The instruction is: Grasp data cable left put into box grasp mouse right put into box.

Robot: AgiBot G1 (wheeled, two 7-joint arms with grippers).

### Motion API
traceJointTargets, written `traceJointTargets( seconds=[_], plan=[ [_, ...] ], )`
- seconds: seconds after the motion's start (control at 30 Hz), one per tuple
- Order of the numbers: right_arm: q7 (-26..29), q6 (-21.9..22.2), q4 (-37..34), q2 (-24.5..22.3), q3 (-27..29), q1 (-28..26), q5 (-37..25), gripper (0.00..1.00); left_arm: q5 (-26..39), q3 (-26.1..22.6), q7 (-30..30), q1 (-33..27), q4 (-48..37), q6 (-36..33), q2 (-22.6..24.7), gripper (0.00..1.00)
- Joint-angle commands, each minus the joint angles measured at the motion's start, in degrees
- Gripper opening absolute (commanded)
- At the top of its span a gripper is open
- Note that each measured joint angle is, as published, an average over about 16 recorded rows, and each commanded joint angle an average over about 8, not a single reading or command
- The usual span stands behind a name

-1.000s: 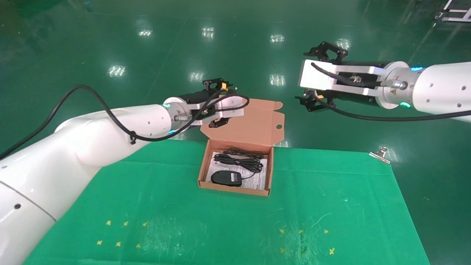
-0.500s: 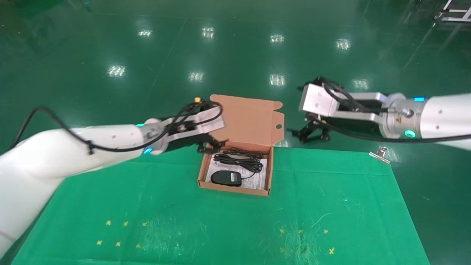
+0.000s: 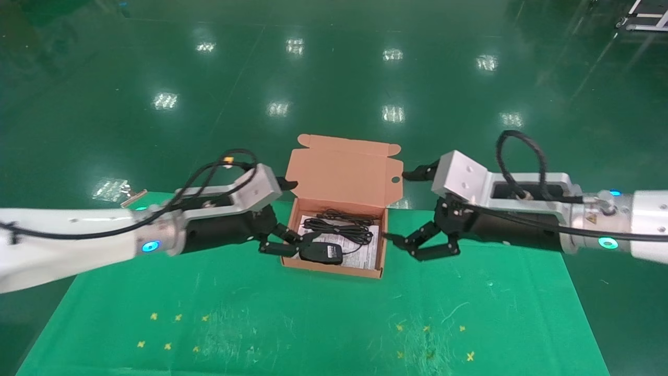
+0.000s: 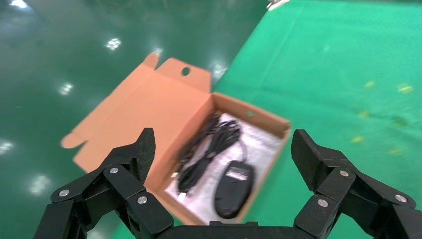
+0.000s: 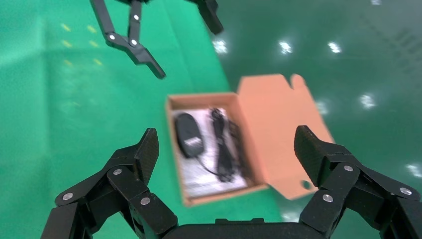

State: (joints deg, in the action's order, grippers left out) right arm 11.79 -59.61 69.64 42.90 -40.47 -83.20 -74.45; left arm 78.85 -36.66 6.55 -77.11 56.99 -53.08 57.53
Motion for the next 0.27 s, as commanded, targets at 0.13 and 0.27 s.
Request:
traceJointTargets(
  seconds=[0.13,0.27],
  plan=[
    [-0.16,-3.96,0.60,-1.20,3.71,3.28,4.95,1.00,-5.77,3.22,0.65,2.43,2.59,-5.09,-3.51,1.00],
    [-0.24,-5.96,0.90,-1.80,5.59,4.95,7.45,1.00,-8.69,4.85,0.99,3.65,3.90,-7.66,-5.29,1.00]
  ],
)
